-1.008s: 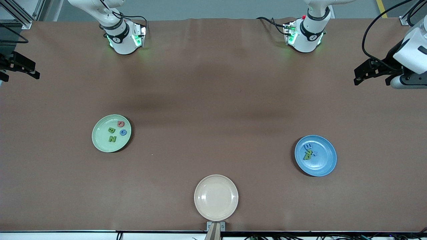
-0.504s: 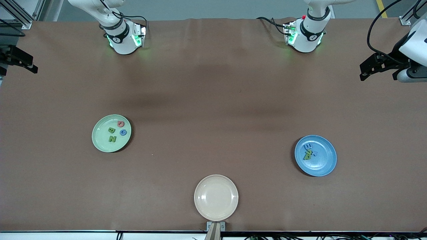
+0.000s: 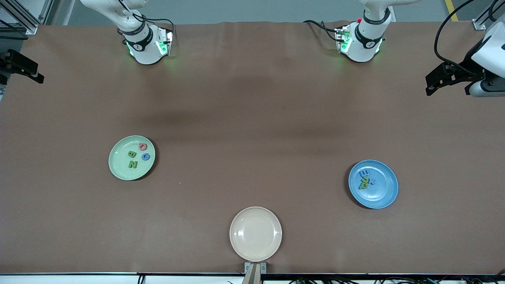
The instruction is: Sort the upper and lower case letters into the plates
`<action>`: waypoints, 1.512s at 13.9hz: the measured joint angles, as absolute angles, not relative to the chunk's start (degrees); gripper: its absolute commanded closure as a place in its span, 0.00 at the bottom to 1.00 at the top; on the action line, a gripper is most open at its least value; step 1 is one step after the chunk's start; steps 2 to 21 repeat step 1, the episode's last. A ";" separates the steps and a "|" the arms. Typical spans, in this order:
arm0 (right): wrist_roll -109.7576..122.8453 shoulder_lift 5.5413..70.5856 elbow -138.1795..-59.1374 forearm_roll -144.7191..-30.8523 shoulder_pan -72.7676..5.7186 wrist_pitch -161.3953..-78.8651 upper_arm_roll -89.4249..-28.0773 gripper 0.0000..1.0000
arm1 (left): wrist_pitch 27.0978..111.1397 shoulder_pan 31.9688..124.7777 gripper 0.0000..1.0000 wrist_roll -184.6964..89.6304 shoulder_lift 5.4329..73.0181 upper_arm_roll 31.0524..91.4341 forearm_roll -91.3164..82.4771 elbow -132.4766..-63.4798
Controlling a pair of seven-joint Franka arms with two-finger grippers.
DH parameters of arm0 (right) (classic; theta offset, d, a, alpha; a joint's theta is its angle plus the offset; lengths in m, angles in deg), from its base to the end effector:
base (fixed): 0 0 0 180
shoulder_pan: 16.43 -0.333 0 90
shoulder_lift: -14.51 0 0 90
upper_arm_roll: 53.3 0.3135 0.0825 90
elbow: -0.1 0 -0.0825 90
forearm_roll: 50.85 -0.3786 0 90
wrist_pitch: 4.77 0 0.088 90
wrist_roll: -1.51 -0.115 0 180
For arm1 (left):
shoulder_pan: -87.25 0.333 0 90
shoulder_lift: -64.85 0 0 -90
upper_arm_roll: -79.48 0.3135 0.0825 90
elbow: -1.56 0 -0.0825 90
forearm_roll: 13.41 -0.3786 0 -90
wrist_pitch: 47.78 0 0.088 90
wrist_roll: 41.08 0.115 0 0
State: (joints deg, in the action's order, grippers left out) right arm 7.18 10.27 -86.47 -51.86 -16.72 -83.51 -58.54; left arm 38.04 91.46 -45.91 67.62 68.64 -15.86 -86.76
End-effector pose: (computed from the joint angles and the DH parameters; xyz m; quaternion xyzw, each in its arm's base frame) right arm 0.5022 -0.0433 0.6636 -0.9994 -0.0080 0.0302 0.0149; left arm 0.5239 -0.0584 0.6469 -0.9996 0.0140 -0.0045 0.0255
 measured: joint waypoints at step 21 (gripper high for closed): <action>7.18 10.27 -86.40 -52.10 -16.72 -83.55 -58.58 0.00 | 38.04 91.46 0.00 -45.90 67.58 68.64 -15.86 -86.75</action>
